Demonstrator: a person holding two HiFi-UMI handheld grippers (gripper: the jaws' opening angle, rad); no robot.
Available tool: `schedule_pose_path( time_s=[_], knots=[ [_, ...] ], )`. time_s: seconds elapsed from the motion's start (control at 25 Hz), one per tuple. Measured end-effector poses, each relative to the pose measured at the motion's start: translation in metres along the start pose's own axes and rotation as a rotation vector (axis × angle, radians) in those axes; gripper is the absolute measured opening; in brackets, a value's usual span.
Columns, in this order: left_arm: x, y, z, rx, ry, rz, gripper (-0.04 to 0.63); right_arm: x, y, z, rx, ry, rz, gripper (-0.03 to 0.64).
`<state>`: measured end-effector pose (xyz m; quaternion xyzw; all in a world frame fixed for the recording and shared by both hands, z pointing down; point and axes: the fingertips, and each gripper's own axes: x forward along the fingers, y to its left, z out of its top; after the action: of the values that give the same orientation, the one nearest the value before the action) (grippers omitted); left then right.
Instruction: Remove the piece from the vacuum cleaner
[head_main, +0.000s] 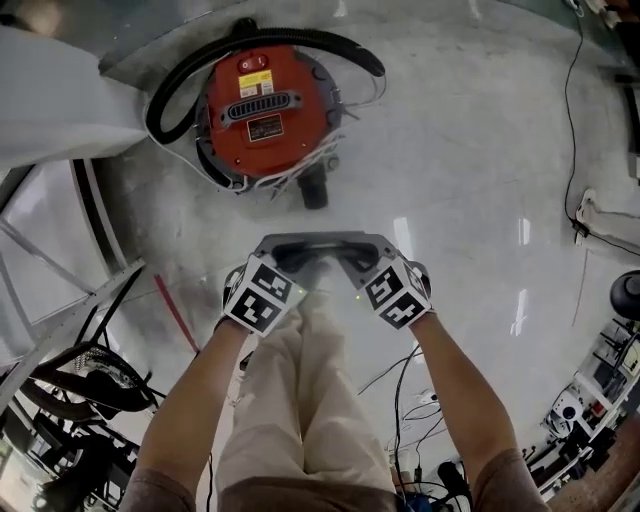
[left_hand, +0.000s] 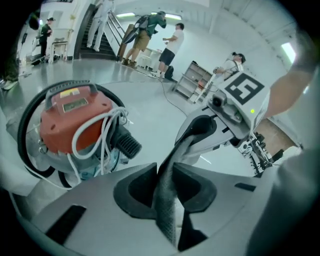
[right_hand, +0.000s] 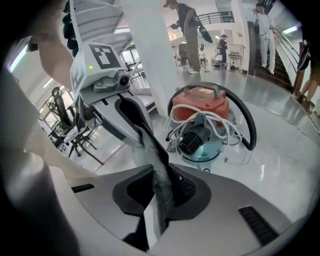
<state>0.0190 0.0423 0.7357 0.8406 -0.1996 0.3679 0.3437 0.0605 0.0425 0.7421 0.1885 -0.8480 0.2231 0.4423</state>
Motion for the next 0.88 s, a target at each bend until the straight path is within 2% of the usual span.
schedule_pose_path(
  time_s=[0.28,0.48,0.64,0.88],
  knots=[
    [-0.081,-0.044,0.062,0.077,-0.025,0.009,0.072,-0.091,0.013,0.058,0.044,-0.095,-0.036,0.044],
    [-0.143,-0.066,0.113,0.118,-0.056,0.035,0.071,-0.161,0.015,0.112,0.016,-0.163,-0.085,0.046],
    [-0.191,-0.089,0.168,0.197,-0.129,0.064,0.071,-0.222,0.014,0.155,-0.014,-0.234,-0.138,0.046],
    [-0.258,-0.121,0.221,0.31,-0.163,0.074,0.072,-0.297,0.023,0.204,-0.009,-0.341,-0.209,0.048]
  ],
)
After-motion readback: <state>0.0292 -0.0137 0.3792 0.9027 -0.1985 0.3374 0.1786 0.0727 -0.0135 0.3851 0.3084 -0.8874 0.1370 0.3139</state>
